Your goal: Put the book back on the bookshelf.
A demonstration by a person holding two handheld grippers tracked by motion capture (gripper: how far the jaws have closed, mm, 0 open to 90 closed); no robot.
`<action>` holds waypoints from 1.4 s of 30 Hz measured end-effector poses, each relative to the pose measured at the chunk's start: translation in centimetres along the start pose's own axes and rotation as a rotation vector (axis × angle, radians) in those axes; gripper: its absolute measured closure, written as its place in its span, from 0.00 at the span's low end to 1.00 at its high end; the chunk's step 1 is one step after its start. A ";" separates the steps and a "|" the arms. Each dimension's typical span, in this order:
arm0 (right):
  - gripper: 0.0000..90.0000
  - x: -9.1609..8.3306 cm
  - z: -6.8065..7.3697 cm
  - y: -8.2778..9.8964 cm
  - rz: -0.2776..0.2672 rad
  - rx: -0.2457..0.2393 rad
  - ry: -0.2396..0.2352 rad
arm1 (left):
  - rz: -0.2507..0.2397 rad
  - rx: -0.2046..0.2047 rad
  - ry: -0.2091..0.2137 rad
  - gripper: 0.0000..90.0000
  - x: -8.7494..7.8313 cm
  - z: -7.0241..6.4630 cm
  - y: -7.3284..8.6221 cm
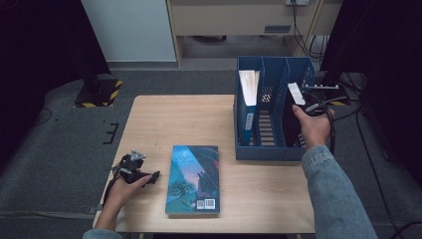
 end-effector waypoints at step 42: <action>0.59 1.1 -1.2 -3.0 -0.111 0.032 0.035 | -0.009 0.003 0.003 0.00 0.1 0.1 0.0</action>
Point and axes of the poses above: each handheld gripper's, and its own axes: x roughly forward along the jaws, y roughly out of its underside, z roughly to its left, the point moved 6 cm from there along x, roughly forward along the jaws, and after that the axes turned 2 degrees about y, right-handed, at the moved point
